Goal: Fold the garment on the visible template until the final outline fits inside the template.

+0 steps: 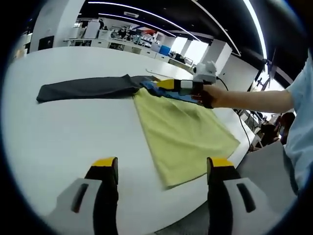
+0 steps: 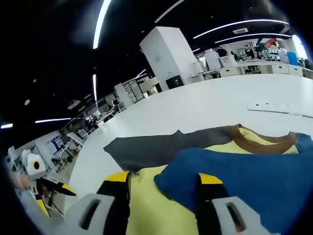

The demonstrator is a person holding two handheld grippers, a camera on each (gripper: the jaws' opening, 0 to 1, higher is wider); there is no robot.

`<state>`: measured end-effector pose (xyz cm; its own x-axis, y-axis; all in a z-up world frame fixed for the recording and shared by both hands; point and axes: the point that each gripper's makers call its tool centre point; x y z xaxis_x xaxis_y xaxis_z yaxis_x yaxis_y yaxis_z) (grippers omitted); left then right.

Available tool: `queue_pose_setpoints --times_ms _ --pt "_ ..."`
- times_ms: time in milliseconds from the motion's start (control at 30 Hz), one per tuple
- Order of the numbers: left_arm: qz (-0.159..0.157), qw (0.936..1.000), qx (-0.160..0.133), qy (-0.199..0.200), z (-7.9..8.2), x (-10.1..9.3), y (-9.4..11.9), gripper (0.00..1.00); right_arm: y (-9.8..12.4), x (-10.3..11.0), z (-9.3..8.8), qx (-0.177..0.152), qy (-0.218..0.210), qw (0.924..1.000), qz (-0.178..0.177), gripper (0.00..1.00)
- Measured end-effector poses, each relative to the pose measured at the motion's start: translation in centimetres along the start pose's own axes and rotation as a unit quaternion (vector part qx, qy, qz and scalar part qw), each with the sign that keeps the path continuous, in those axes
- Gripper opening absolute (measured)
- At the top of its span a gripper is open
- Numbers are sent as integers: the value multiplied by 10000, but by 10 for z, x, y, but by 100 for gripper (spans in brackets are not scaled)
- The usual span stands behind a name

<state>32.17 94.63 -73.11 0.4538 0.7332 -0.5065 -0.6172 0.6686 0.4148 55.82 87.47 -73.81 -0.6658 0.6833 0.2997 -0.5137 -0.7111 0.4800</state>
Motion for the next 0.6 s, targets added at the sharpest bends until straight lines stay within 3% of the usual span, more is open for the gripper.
queue_pose_setpoints --times_ms 233,300,400,500,600 --pt "2 10000 22 -20 1 0 0 71 11 -17 15 -218 177 9996 -75 79" --pt "-8 10000 31 -27 1 -1 0 71 18 -31 22 -206 268 9993 -138 76" --pt "-4 10000 30 -36 2 -1 -1 71 36 -59 33 -204 194 9993 -253 62" --pt "0 10000 27 -40 2 -1 -1 71 51 -96 44 -314 271 9968 -682 64" --pt "-6 10000 15 -27 3 -2 -2 71 65 -121 45 -219 119 9960 -862 63"
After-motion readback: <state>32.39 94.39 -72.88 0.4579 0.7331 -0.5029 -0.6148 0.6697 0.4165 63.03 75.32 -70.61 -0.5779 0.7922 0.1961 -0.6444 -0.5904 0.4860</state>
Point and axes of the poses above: the point that each gripper's makers call its tool centre point, and the gripper's own axes: y roughly backward along the fingers, x roughly to its left, z roughly out of its top, and after that the axes turned 14 degrees about -z, right-handed
